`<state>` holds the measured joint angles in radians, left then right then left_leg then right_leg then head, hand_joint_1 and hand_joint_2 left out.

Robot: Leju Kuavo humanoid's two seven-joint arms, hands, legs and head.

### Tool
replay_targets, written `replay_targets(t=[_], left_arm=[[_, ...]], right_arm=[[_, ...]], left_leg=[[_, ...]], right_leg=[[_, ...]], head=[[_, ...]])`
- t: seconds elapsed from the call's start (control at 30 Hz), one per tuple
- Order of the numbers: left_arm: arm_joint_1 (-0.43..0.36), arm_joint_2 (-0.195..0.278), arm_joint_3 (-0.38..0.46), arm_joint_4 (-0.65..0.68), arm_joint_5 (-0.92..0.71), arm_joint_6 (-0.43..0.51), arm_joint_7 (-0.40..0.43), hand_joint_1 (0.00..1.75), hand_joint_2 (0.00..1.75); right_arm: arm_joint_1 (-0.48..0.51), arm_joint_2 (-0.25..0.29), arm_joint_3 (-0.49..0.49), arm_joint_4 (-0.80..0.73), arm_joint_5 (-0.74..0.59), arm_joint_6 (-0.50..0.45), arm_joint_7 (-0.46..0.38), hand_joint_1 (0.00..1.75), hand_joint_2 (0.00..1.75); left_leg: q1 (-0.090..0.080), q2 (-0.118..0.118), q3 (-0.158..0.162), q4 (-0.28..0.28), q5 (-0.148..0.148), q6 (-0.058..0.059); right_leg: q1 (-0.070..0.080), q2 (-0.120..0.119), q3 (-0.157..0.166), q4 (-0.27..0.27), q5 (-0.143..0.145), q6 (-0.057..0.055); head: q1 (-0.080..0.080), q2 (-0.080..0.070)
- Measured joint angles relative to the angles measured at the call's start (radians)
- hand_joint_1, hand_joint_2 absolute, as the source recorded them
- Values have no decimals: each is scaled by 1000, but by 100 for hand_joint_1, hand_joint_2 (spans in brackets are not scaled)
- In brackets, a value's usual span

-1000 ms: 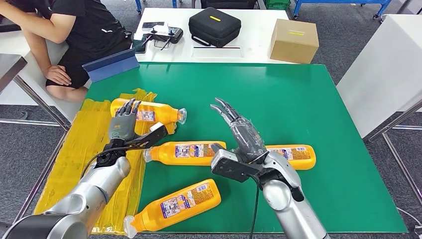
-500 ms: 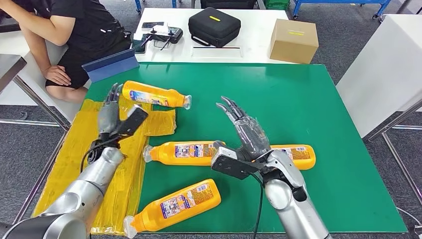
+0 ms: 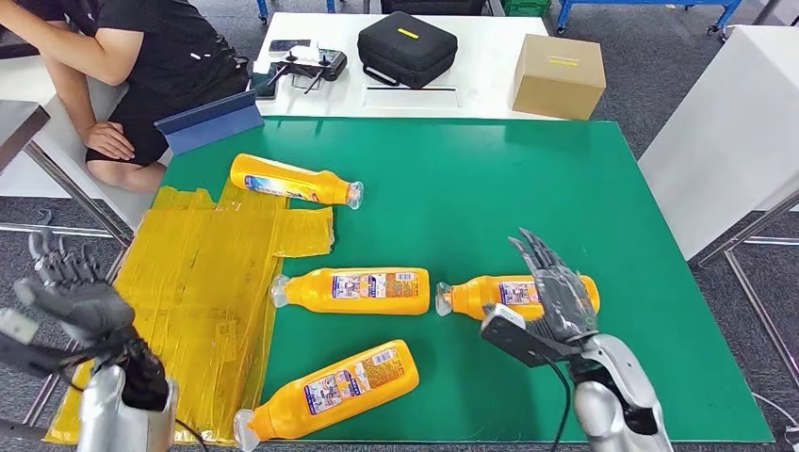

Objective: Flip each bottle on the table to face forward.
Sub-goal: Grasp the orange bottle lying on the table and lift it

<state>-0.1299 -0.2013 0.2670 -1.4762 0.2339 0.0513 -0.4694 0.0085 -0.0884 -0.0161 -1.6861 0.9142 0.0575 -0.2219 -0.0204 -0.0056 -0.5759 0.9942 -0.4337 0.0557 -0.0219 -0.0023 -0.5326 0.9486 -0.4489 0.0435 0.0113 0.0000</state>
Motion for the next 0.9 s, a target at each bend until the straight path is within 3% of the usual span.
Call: replay_targets(t=[0.13,0.27,0.67,0.9], left_arm=[[155,1,7,-129,56,-4,-26,0,0],[219,5,8,-178,79,3,-34,0,0],[238,9,-10,-199,85,5,-36,0,0],[225,12,-18,-199,83,5,-36,0,0]], right_arm=[[89,-41,-60,-52,37,17,-7,0,175],[115,-60,-79,-86,73,34,2,0,175],[103,-44,-97,-113,270,34,66,0,175],[104,-44,-103,-113,309,34,70,0,175]], left_leg=[[0,-1,-1,0,-1,0],[0,0,-1,0,1,1],[0,0,1,0,3,1],[0,0,1,0,3,2]], right_leg=[[0,0,-1,0,-1,1],[0,0,-1,0,1,1],[0,0,0,0,4,0],[0,0,0,0,4,0]], head=[[0,0],[0,0],[0,0],[0,0]])
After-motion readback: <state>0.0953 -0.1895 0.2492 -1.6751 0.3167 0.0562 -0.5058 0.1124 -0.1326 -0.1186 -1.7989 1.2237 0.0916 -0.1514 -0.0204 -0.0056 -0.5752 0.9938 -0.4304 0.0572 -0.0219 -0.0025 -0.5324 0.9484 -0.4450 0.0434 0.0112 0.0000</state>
